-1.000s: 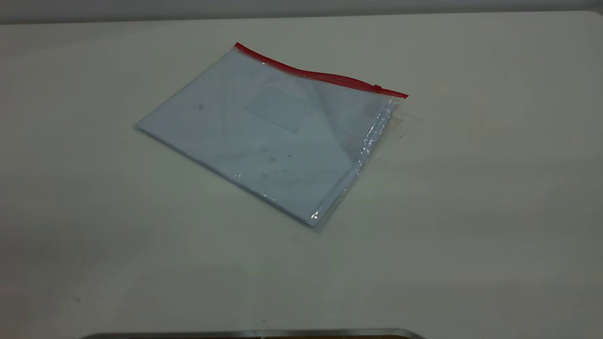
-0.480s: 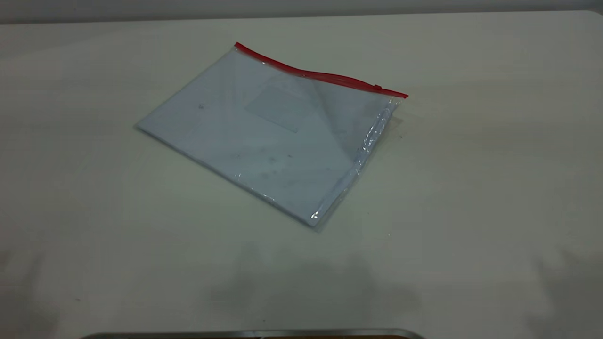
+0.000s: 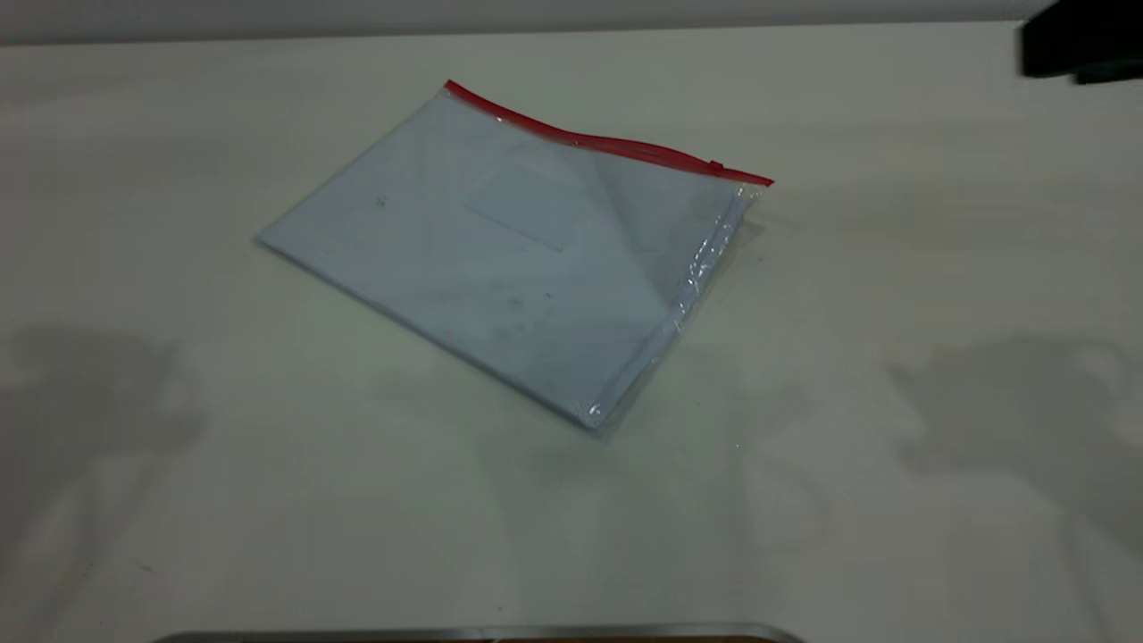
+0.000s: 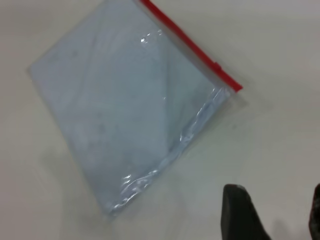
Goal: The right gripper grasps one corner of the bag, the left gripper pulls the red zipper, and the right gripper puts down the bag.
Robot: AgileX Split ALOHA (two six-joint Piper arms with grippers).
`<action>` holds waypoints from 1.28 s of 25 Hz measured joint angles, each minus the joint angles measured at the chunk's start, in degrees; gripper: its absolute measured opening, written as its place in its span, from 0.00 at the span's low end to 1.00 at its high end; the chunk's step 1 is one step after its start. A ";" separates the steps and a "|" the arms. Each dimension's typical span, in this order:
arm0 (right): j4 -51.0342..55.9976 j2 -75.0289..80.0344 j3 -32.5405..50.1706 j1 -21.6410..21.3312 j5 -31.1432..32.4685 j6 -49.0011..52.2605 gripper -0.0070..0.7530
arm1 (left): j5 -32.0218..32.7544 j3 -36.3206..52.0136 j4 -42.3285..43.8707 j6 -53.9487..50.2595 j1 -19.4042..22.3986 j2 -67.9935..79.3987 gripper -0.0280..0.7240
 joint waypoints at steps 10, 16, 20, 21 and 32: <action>4.96 34.46 -21.39 4.67 7.91 -1.78 0.55 | -3.35 -2.92 -15.59 17.77 -6.85 12.33 0.55; 5.13 48.21 -32.72 4.35 12.88 -0.44 0.55 | -3.73 -3.34 -17.61 18.86 -7.11 13.51 0.55; 5.13 52.92 -37.91 4.35 15.58 -0.16 0.55 | -3.84 -3.34 -17.75 18.92 -7.11 13.51 0.55; 5.13 53.70 -39.17 4.42 15.75 -0.17 0.55 | -4.00 -3.34 -17.78 19.10 -7.11 13.51 0.55; 5.13 56.13 -45.62 5.36 14.56 1.35 0.55 | -4.91 -3.34 -17.99 19.96 -7.11 13.51 0.55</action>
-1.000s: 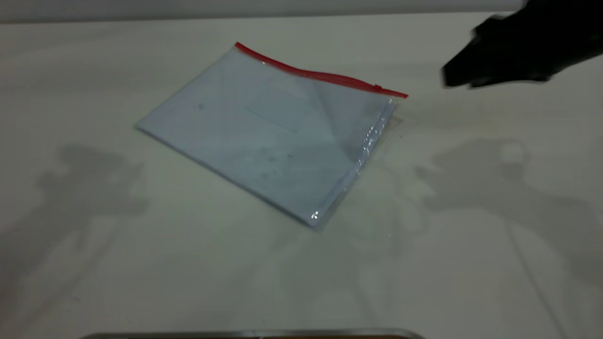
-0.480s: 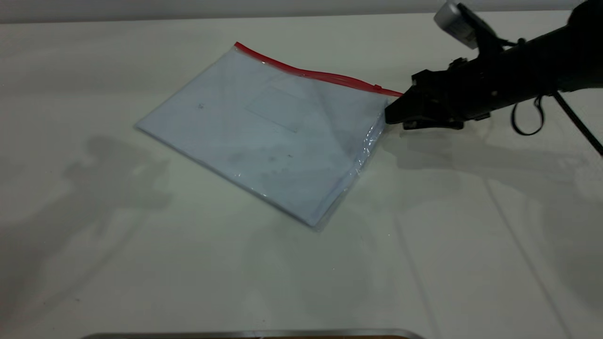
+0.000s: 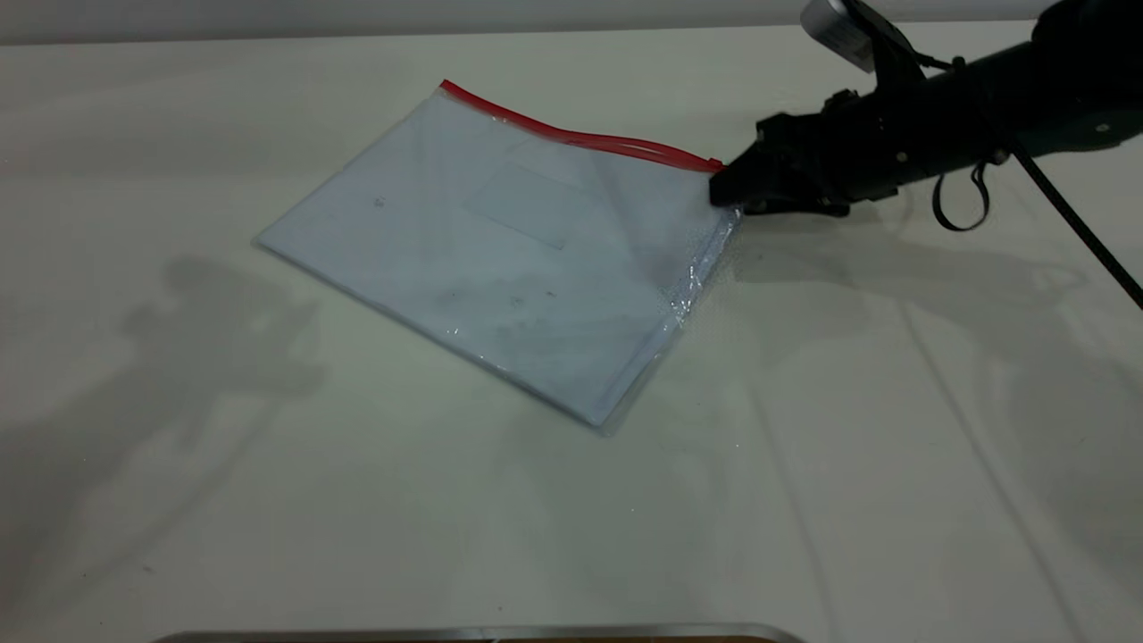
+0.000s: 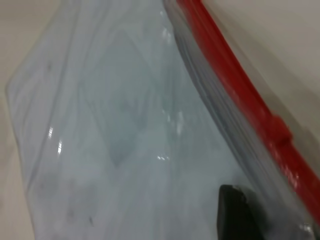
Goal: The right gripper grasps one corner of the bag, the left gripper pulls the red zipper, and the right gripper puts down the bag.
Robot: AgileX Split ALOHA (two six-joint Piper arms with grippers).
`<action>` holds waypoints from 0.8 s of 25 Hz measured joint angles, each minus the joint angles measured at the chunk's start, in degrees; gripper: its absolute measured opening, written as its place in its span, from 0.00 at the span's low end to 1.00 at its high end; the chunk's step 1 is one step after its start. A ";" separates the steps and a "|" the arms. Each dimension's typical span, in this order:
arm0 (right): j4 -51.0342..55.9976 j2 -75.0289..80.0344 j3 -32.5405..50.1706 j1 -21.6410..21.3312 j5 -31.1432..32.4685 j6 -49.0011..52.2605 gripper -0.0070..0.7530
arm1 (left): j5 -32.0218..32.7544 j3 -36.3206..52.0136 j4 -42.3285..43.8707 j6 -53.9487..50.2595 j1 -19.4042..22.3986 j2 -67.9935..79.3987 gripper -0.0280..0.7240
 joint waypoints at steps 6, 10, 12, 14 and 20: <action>0.04 0.14 -0.52 1.03 0.13 0.71 0.55 | -1.37 0.00 -0.16 0.06 0.00 0.00 0.55; 0.04 1.00 -1.03 1.03 0.13 1.25 0.55 | -1.39 0.00 -0.17 0.12 0.00 0.00 0.55; 0.04 1.79 -1.71 1.03 0.02 1.87 0.54 | -1.53 0.00 -0.19 0.24 0.00 0.00 0.55; 0.04 2.30 -2.50 1.16 0.02 2.51 0.53 | -1.53 0.00 -0.24 0.24 0.00 0.00 0.55; 0.03 2.68 -3.71 1.61 0.41 2.79 0.45 | -1.60 0.00 -0.24 0.24 0.00 0.04 0.55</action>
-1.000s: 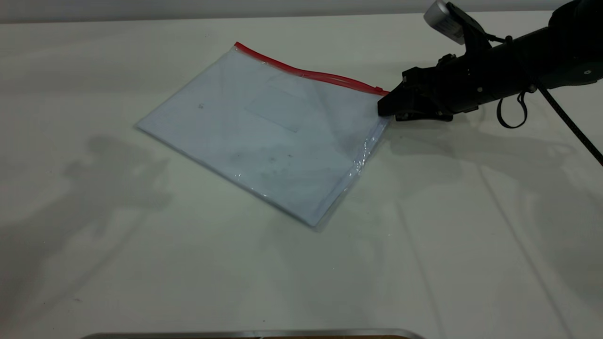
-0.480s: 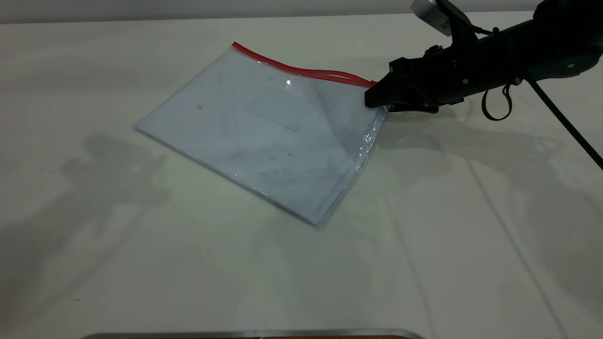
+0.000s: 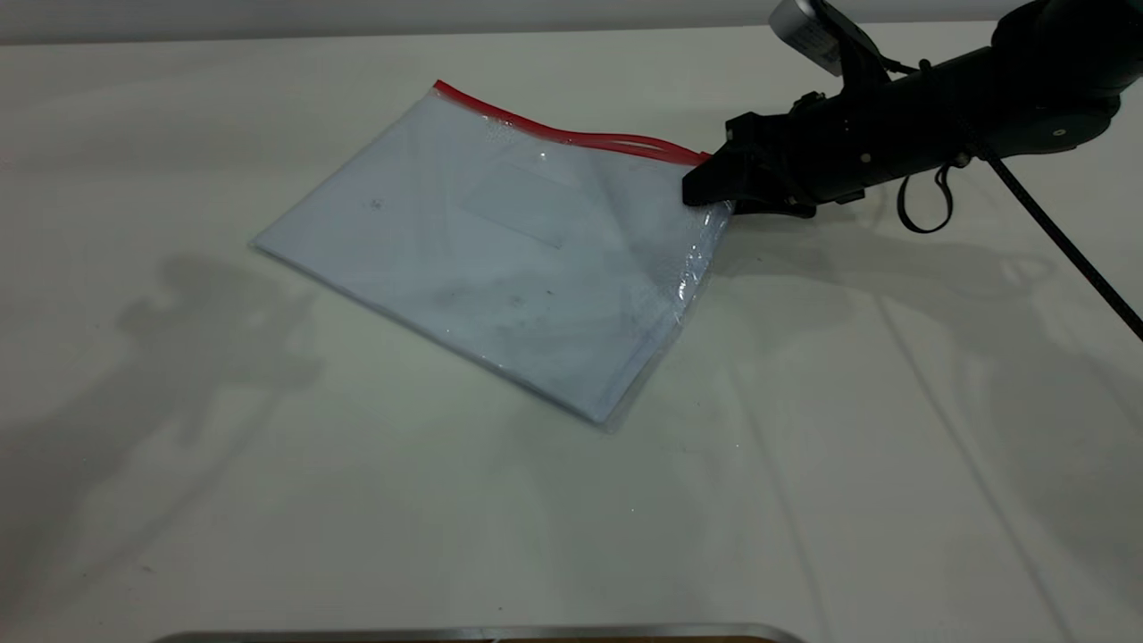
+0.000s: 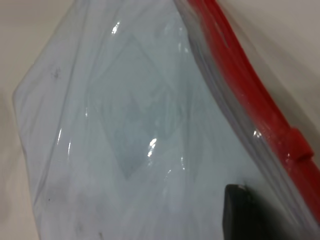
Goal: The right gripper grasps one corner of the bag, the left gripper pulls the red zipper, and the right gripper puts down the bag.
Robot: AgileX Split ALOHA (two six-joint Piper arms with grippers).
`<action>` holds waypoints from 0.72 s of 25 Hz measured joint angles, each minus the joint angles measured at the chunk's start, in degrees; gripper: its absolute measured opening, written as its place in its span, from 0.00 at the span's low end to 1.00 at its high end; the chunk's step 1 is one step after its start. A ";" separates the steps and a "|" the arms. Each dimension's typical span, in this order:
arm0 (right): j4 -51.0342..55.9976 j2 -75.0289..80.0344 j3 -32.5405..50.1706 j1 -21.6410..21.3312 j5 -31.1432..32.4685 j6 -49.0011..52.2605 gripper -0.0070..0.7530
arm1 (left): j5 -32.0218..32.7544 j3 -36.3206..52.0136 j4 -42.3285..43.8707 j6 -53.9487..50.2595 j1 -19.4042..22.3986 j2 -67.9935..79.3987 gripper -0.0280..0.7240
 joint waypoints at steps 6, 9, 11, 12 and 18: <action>-0.24 0.02 -0.16 0.00 3.31 0.00 0.06 | -0.29 0.00 0.00 0.00 0.00 0.53 0.55; -4.32 -0.03 -0.21 0.05 9.69 0.26 0.06 | -0.89 -0.61 -0.07 0.00 0.00 2.96 0.55; -12.85 -0.60 -0.35 0.31 13.98 2.18 0.06 | -0.68 -2.09 -0.17 0.00 0.00 5.69 0.55; -17.59 -1.21 -0.35 0.53 15.32 4.09 0.06 | -0.13 -3.26 -0.17 0.07 0.00 6.92 0.55; -40.41 -6.82 -0.35 -1.71 8.99 16.45 0.06 | 4.67 -11.77 -0.91 4.79 -0.23 17.23 0.55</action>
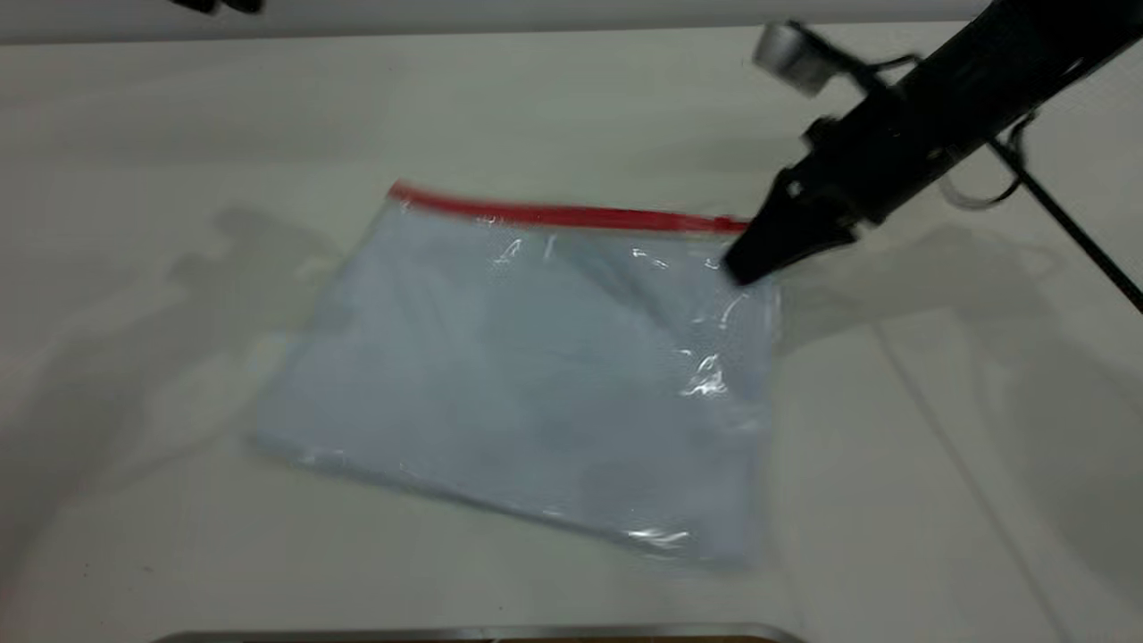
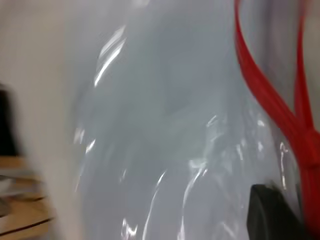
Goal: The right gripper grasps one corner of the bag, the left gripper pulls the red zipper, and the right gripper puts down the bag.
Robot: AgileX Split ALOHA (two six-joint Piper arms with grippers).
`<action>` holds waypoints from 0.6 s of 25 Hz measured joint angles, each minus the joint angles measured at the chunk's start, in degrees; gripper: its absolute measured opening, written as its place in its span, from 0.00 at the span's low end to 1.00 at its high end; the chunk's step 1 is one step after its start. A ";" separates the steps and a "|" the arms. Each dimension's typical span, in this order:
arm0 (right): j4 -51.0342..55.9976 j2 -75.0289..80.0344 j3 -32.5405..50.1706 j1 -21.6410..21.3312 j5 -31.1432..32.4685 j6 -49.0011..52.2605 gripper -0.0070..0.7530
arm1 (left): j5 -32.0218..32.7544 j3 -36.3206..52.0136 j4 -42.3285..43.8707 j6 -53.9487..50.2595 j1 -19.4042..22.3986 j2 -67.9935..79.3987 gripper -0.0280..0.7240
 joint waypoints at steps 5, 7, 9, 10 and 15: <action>7.80 -4.62 -0.31 1.18 -4.07 -3.85 0.06 | 2.56 -9.97 -5.94 7.55 -1.66 10.42 0.55; 9.93 -4.86 -0.36 3.87 -3.28 -7.82 0.06 | 5.47 -14.67 -9.83 12.20 -2.41 14.75 0.55; 10.68 -4.86 -0.36 6.41 -3.00 -10.55 0.06 | 10.32 -19.77 -12.89 16.86 -3.02 18.71 0.55; 11.12 -4.86 -0.36 7.11 -2.96 -11.06 0.06 | 13.14 -22.27 -14.08 19.17 -3.11 20.89 0.55; 12.81 -4.86 -0.36 7.70 -3.02 -12.02 0.06 | 25.67 -32.55 -15.40 23.57 -4.07 30.22 0.55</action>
